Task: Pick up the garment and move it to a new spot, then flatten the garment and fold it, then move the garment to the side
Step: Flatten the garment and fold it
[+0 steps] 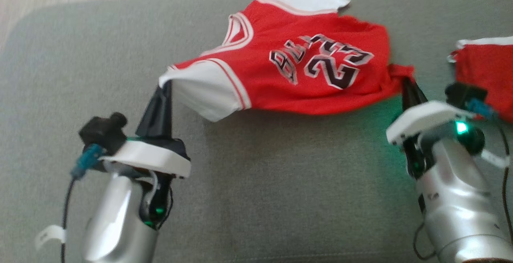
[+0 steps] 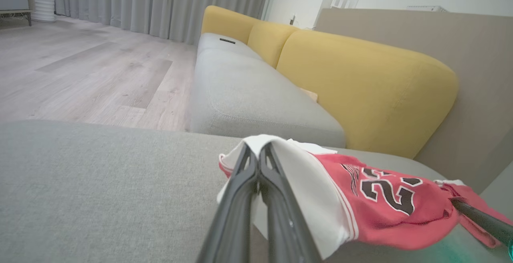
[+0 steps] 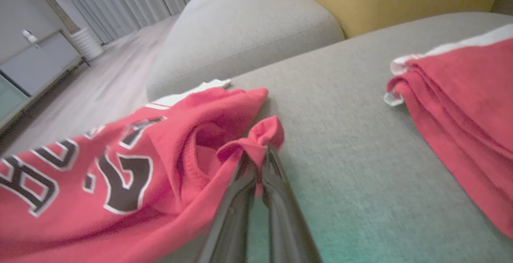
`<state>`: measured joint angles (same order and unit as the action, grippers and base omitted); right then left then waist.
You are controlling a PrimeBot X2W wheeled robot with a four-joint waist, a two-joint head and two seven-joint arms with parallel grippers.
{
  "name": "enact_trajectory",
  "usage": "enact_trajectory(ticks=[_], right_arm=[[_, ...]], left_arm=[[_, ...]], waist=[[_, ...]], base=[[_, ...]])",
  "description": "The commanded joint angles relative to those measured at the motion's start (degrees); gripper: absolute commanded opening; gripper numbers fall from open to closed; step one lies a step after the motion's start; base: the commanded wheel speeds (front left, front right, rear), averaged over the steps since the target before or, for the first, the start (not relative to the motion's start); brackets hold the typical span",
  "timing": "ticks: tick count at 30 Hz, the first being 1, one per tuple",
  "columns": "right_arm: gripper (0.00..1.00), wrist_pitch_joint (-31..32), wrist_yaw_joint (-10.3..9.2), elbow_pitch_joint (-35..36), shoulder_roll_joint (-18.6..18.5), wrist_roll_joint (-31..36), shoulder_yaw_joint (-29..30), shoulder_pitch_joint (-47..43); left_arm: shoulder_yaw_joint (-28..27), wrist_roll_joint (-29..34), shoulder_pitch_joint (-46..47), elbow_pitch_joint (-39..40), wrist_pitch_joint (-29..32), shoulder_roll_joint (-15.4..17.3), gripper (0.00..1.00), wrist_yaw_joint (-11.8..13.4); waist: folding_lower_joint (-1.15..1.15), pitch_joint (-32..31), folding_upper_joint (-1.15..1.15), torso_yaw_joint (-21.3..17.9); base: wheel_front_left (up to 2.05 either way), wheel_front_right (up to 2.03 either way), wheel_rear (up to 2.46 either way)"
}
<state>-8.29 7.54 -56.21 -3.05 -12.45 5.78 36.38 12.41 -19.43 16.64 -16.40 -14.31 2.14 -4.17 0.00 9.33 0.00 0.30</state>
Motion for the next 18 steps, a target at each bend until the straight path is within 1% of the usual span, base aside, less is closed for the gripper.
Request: enact_trajectory(ticks=[1,3,5,9,10,13,15,18], right_arm=[[0.0,0.95,-0.05,4.08,0.17,-2.67,-3.43,2.87],[0.0,3.65,-0.05,9.72,0.12,-6.01,-7.16,3.06],[0.0,6.87,-0.05,16.24,-0.94,-9.05,-9.45,3.5],[0.0,14.25,-0.05,29.25,-3.28,-14.32,-12.08,5.12],[0.0,14.25,-0.05,29.25,-3.28,-14.32,-12.08,5.12],[0.0,18.54,-0.05,36.33,-4.24,-16.45,-11.73,7.32],[0.0,20.09,-0.05,39.39,-4.77,-16.05,-11.01,9.12],[0.0,21.33,-0.05,41.73,-4.45,-14.81,-9.35,11.62]], left_arm=[[-2.77,-0.58,2.94,1.95,-0.69,0.79,0.0,-0.66],[-4.04,-1.92,5.24,1.91,-0.69,1.23,0.0,-1.31],[-4.87,-3.36,8.66,1.9,-0.38,2.03,0.0,-1.81],[-6.44,-6.95,17.3,2.39,2.84,3.53,0.0,-2.41],[-6.44,-6.95,17.3,2.39,2.84,3.53,0.0,-2.41],[-8.45,-9.87,23.86,2.1,5.78,4.33,0.0,-2.37],[-9.39,-10.53,27.82,1.61,7.24,5.08,0.0,-1.82],[-10.75,-10.96,32.68,0.89,8.08,5.87,0.0,-0.54]], waist=[[0.0,-2.28,0.0,-1.59],[0.0,-3.5,0.0,-2.29],[0.0,-4.69,0.0,-2.66],[0.0,-7.05,0.0,-3.09],[0.0,-7.05,0.0,-3.09],[0.0,-8.89,0.0,-3.33],[0.0,-9.72,0.0,-3.26],[0.0,-10.59,0.0,-3.1]], base=[[0.0,0.0,0.0],[0.0,0.0,0.0],[0.0,0.0,0.0],[0.0,0.0,0.0],[0.0,0.0,0.0],[0.0,0.0,0.0],[0.0,0.0,0.0],[0.0,0.0,0.0]])
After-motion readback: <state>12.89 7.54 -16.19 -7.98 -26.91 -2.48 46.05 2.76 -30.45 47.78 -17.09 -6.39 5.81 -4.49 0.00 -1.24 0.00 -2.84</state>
